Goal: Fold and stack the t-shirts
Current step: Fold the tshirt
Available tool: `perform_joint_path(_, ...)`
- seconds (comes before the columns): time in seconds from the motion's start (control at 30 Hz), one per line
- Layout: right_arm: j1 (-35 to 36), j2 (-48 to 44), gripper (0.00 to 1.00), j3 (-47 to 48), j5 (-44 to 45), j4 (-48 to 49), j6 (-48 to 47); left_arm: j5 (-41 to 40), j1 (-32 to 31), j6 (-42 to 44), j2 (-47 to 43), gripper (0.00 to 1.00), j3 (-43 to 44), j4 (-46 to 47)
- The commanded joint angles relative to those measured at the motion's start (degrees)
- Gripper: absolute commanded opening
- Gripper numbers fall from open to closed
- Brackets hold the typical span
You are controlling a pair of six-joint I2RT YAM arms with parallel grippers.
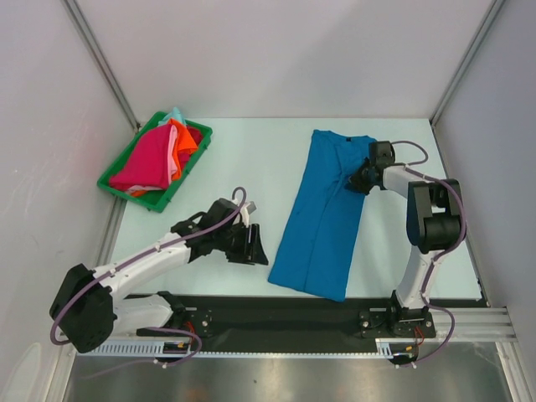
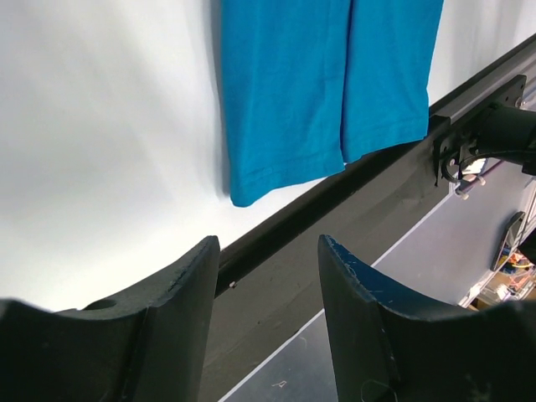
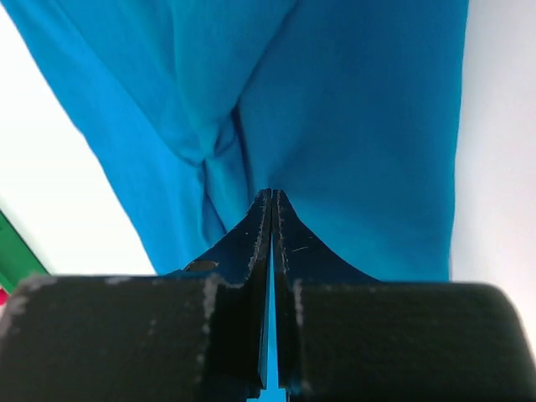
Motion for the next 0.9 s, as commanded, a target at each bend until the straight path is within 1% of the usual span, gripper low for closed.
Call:
perform_joint_path(0.0,-0.2,1.8,0.0,1.5,2.0,5.9,1.6,0.0,0.4,1.0,-2.8,0.56,-0.7,0.0)
perform_joint_path(0.17,0.1,4.2,0.0,3.2,1.8,5.4,0.9,1.1,0.9,0.9,-3.3,0.56,-2.7,0.6)
perform_joint_path(0.27,0.4,5.0,0.0,3.7,1.8,6.3,1.0,1.4,1.6,1.4,-3.1,0.56,-2.8,0.6)
perform_joint_path(0.43,1.3,6.5,0.0,7.3,2.0,4.7,0.7,2.1,2.8,2.2,-2.4,0.56,-2.3,0.6)
perform_joint_path(0.67,2.3,7.7,0.0,8.8,0.5,5.6,2.7,3.2,3.5,1.7,-2.2,0.56,-3.6,2.4)
perform_joint_path(0.8,2.3,10.4,0.0,11.1,-0.8,3.2,3.3,3.9,3.6,1.2,-1.8,0.56,-3.8,2.7)
perform_joint_path(0.87,2.7,10.6,0.0,11.1,0.1,3.1,3.5,3.8,3.7,1.3,-1.8,0.56,-3.7,2.6)
